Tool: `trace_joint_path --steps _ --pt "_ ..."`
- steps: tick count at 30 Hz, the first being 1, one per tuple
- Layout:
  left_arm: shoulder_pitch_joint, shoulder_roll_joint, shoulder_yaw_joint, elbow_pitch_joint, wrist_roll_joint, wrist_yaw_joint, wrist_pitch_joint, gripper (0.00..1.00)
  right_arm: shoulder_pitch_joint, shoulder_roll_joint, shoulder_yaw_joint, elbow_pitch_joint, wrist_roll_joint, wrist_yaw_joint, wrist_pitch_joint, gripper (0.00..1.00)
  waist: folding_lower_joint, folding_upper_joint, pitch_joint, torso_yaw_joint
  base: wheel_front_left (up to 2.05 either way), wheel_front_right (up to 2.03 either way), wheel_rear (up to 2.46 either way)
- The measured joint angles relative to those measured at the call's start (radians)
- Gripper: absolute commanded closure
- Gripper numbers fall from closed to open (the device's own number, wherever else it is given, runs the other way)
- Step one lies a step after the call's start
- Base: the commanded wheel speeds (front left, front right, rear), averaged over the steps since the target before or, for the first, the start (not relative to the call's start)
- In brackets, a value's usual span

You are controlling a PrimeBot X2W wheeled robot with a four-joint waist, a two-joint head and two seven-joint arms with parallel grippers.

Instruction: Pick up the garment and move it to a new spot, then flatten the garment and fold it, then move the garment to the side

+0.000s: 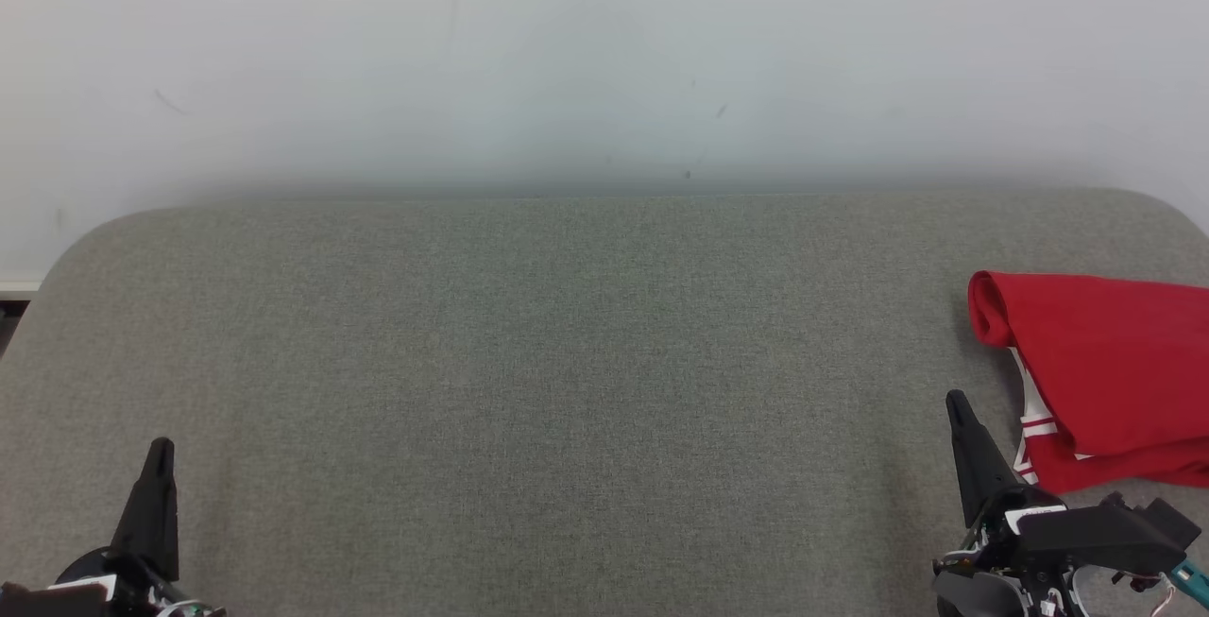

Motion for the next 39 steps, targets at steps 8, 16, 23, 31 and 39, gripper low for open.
trace_joint_path --steps 8,16,23,31,39 --pt "-0.002 -0.001 0.001 0.0 0.0 0.0 0.0 1.0 0.0 0.0 0.0 0.0 0.0 0.0 0.0 1.0 0.0 0.0 0.0 0.0 0.0 0.0 0.0" --pt "-0.002 -0.001 0.002 0.0 0.0 0.0 0.001 1.0 0.0 0.0 0.0 0.0 0.0 0.0 0.0 1.0 0.0 0.0 0.0 0.0 0.0 0.0 0.0" --pt "-0.002 -0.002 0.002 0.0 0.0 0.0 0.001 1.0 0.0 0.0 0.0 0.0 0.0 0.0 0.0 1.0 0.0 0.0 0.0 0.0 0.0 0.0 0.0" --pt "-0.002 -0.002 0.003 0.0 0.0 0.0 0.002 1.0 0.0 0.0 0.0 0.0 0.0 0.0 0.0 1.0 0.0 0.0 0.0 0.0 0.0 0.0 0.0" --pt "-0.002 -0.002 0.003 0.0 0.0 0.0 0.002 1.0 0.0 0.0 0.0 0.0 0.0 0.0 0.0 1.0 0.0 0.0 0.0 0.0 0.0 0.0 0.0"
